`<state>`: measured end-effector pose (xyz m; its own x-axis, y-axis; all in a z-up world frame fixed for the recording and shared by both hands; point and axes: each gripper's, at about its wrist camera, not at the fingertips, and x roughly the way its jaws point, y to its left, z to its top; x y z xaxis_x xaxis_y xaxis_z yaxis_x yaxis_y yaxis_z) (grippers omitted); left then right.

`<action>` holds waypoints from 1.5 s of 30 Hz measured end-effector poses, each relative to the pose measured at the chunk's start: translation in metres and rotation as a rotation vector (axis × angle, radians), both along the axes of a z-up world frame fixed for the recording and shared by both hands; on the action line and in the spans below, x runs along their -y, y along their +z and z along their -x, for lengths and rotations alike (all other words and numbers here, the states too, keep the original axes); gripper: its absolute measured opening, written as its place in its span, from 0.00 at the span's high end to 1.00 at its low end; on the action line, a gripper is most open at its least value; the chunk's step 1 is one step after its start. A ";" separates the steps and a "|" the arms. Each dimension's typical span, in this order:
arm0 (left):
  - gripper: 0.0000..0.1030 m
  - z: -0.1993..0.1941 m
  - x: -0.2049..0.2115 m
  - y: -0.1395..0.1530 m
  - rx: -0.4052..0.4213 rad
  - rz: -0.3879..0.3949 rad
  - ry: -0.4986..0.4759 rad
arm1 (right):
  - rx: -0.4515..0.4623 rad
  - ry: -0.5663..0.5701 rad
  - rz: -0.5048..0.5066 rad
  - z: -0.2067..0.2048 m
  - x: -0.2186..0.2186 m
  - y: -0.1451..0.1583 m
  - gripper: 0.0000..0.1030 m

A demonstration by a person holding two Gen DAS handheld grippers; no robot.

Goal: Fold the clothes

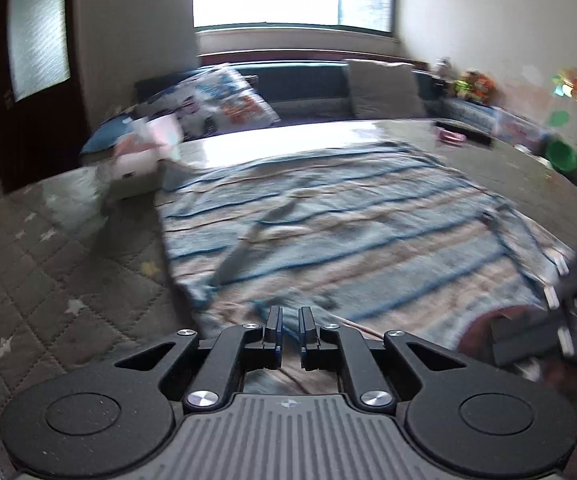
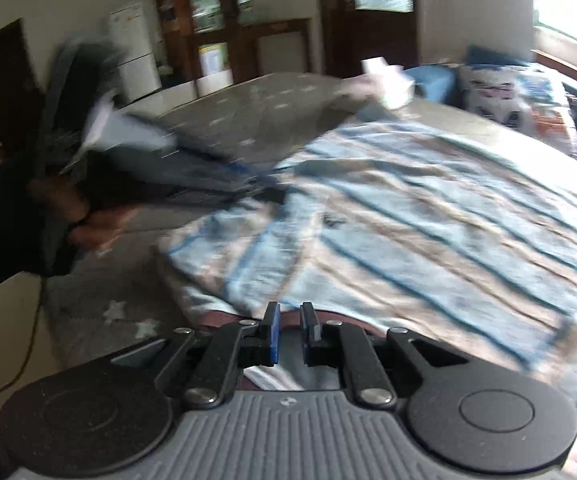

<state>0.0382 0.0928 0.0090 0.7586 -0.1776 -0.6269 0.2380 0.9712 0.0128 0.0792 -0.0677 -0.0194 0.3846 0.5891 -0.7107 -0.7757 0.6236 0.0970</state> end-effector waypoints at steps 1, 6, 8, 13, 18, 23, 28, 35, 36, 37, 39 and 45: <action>0.91 0.005 0.005 -0.001 -0.001 -0.007 -0.022 | 0.006 -0.036 0.002 -0.002 0.009 0.001 0.90; 0.91 0.026 0.019 -0.012 -0.029 -0.030 -0.079 | 0.042 -0.222 0.022 -0.014 0.057 0.002 0.83; 0.91 0.034 0.022 -0.014 -0.031 -0.040 -0.095 | 0.055 -0.311 0.028 -0.020 0.082 0.000 0.83; 0.90 0.048 0.028 -0.013 -0.033 -0.068 -0.122 | 0.009 -0.401 0.048 -0.029 0.117 -0.018 0.82; 0.83 0.068 0.028 -0.008 -0.032 -0.101 -0.153 | 0.033 -0.317 0.072 -0.007 0.123 -0.018 0.69; 0.76 0.092 0.031 -0.002 -0.013 -0.159 -0.203 | 0.071 -0.225 0.133 0.016 0.129 -0.010 0.58; 0.71 0.107 0.039 -0.003 0.033 -0.244 -0.242 | 0.147 -0.118 0.210 0.031 0.130 -0.006 0.39; 0.70 0.105 0.045 -0.011 0.041 -0.315 -0.284 | 0.176 -0.048 0.235 0.022 0.129 -0.016 0.38; 0.70 0.103 0.045 -0.012 0.036 -0.321 -0.286 | 0.176 -0.047 0.232 0.020 0.129 -0.016 0.38; 0.70 0.101 0.045 -0.013 0.035 -0.332 -0.288 | 0.178 -0.046 0.231 0.017 0.128 -0.016 0.39; 0.70 0.099 0.045 -0.014 0.038 -0.352 -0.300 | 0.174 -0.036 0.230 0.012 0.128 -0.016 0.40; 0.69 0.098 0.042 -0.017 0.033 -0.394 -0.389 | 0.142 -0.021 0.218 0.004 0.131 -0.015 0.64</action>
